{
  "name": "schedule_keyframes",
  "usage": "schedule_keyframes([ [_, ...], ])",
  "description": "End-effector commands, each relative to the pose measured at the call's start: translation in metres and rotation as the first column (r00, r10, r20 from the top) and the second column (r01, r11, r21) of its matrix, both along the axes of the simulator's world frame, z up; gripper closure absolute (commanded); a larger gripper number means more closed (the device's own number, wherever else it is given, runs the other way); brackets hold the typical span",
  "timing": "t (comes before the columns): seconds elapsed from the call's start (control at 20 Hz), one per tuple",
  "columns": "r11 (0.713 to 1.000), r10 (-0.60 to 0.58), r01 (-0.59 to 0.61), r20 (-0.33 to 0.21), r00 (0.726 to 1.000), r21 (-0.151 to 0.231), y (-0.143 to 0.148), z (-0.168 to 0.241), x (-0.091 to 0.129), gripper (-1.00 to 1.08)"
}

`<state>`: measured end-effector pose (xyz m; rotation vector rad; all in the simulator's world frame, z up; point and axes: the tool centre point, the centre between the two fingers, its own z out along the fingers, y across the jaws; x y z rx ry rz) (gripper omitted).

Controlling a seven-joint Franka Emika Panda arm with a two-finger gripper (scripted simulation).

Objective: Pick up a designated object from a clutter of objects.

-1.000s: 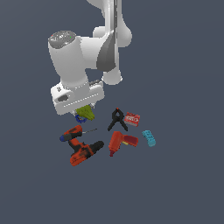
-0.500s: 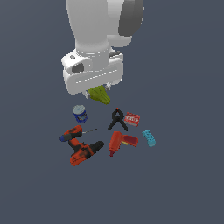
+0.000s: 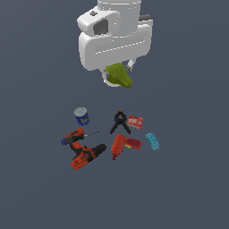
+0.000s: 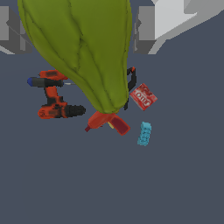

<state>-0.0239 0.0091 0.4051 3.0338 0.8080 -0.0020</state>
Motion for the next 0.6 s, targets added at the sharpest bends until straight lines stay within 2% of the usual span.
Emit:
schedule_keyframes([
  [0.0,1.0,-0.001,0.001,0.001,1.0,0.001,0.011,0.016,0.0,1.08],
  [0.55,1.0,-0.001,0.001,0.001,1.0,0.002,0.03,0.044,0.003,1.08],
])
